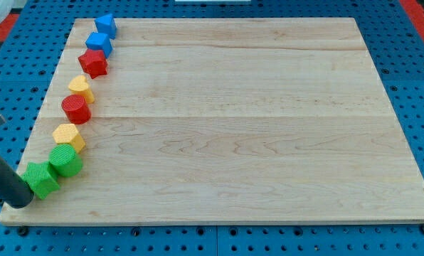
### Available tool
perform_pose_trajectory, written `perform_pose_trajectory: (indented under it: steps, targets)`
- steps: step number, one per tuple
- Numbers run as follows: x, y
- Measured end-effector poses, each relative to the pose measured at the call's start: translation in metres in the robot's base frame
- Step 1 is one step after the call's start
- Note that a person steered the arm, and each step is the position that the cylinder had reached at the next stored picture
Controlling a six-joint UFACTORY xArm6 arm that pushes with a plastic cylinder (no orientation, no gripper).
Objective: Move the red blocks towards the right center of the board
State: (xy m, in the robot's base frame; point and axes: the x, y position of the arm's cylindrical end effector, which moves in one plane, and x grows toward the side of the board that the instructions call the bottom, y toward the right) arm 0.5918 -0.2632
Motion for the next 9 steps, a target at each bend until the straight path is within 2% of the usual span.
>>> perform_pose_trajectory:
  steps: [2, 4, 5, 7, 8, 9]
  targets:
    - [-0.068, 0.002]
    - [-0.103, -0.034]
    - [-0.117, -0.003]
    - [-0.165, 0.013]
    - [-0.162, 0.095]
    - [-0.151, 0.145]
